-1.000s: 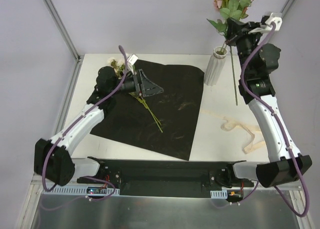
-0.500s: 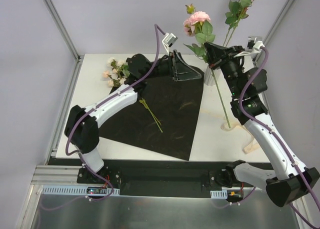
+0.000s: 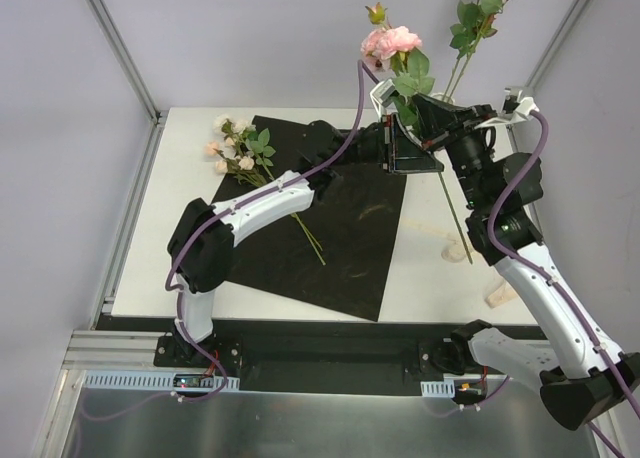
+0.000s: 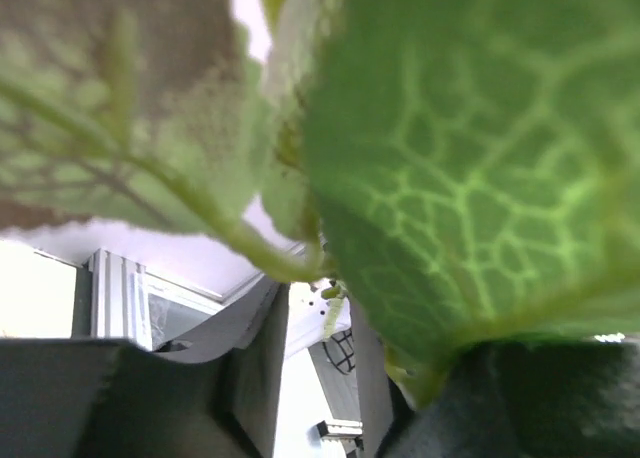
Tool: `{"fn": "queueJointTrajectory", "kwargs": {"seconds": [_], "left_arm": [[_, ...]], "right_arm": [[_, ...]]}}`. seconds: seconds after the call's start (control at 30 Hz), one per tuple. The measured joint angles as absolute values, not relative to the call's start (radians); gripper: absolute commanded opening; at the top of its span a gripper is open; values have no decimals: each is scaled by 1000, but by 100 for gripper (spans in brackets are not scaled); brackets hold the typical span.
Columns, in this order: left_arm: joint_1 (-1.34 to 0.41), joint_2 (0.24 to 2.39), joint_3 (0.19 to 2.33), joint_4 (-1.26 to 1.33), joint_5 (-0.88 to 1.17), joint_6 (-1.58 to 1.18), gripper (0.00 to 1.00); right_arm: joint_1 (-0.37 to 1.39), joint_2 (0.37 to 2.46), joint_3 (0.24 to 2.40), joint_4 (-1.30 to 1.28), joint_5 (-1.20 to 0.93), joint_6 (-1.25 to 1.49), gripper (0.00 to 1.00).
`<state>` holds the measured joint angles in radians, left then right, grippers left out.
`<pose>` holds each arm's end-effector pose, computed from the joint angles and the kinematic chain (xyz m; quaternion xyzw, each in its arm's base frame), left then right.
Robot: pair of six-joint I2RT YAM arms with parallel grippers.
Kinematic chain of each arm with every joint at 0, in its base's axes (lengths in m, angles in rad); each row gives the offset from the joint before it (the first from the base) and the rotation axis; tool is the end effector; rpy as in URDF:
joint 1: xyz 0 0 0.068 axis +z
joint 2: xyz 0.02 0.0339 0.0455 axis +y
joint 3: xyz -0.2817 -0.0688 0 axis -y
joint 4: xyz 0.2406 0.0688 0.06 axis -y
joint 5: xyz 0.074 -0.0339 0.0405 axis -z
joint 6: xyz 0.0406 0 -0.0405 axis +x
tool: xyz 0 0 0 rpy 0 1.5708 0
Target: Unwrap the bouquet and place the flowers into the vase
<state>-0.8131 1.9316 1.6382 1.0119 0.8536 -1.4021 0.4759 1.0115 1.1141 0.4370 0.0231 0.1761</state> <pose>0.2822 -0.3428 0.4312 0.2515 0.4695 -0.8180 0.2173 0.1800 0.0917 0.4955 -0.0637 0.4890 0.2732 0.8259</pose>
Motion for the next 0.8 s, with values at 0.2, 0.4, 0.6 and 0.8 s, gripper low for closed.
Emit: {"fn": "queueJointTrajectory", "kwargs": {"seconds": [0.2,0.4,0.6,0.8], "left_arm": [[-817,1932,1637,1036,861,-1400,0],[-816,1832,1547,780,875,-1166,0],[-810,1662,1522,310,786,-753,0],[-810,1567,1499,110,729,-506,0]], "right_arm": [[476,991,1114,422,40,171,16],[476,996,1231,119,64,139,67],[459,1003,1451,-253,-13,65,82],[435,1071,1607,-524,-229,28,80]]}}
